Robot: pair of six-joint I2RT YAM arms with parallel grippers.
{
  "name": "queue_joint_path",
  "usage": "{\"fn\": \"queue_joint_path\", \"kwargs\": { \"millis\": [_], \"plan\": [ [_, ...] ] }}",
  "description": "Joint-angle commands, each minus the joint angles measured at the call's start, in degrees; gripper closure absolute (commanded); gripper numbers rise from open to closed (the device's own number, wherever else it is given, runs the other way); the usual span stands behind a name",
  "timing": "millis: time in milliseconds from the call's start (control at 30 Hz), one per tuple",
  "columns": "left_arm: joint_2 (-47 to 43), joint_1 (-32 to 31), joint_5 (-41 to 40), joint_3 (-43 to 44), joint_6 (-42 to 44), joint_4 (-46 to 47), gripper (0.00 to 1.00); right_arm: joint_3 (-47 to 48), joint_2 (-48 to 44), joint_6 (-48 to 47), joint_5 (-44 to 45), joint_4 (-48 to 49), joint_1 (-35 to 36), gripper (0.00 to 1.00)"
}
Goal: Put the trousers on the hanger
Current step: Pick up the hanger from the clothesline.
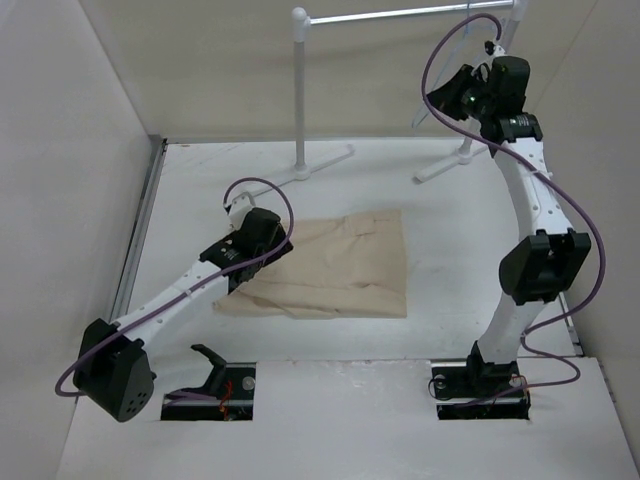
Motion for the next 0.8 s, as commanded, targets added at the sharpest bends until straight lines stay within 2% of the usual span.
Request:
{"fn": "queue_joint_path", "kwargs": {
  "millis": [0, 100, 200, 367, 500, 600, 767],
  "plan": [
    [0.97, 0.95, -1.08, 5.47, 1.48, -0.1, 0.46, 5.7, -5.68, -3.05, -3.41, 3.88, -0.59, 0.92],
    [2.81, 1.13, -0.73, 9.86, 3.06, -0.1, 0.41, 5.8, -7.7, -3.67, -3.59, 1.07, -0.94, 0.92],
    [5.1, 0.69, 0.06, 15.74, 4.82, -0.19, 0.39, 1.07, -11.12, -3.67, -3.51, -0.6, -0.77, 0.92],
    [10.11, -0.36, 4.63, 28.75, 8.33, -0.28, 0.39, -13.5, -19.64, -3.58, -2.01, 0.09, 0.28, 0.92],
    [15.38, -2.9, 11.04, 40.26, 11.23, -0.28, 0.44, -26.25, -28.17, -3.32, -0.7, 1.15, 3.27, 0.92],
    [19.86, -6.15, 15.0, 48.69, 13.52, -1.33, 0.48, -34.17, -33.62, -2.97, 1.23, 0.45, 5.73, 0.92],
    [28.55, -12.83, 17.73, 60.74, 17.39, -4.23, 0.47, -45.86, -40.39, -1.83, 4.05, -1.13, 9.95, 0.92]
  ]
}}
